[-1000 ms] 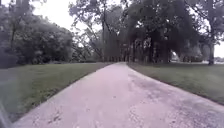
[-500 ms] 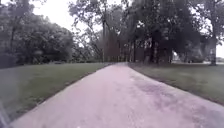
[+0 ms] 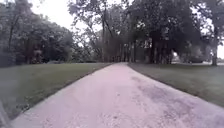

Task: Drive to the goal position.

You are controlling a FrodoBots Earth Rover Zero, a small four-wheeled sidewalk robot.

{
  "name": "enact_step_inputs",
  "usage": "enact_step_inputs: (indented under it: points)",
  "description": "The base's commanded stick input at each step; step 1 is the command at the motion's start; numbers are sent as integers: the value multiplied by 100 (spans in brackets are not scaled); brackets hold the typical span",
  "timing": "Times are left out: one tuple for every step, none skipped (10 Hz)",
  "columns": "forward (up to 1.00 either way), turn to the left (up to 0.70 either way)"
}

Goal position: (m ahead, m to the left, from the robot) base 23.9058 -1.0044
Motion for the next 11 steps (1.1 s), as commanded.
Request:
enact_step_inputs:
  points:
    - [70,0]
    - [70,0]
    - [70,0]
    - [70,0]
    - [70,0]
    - [70,0]
    - [70,0]
    - [70,0]
    - [70,0]
    - [70,0]
    - [70,0]
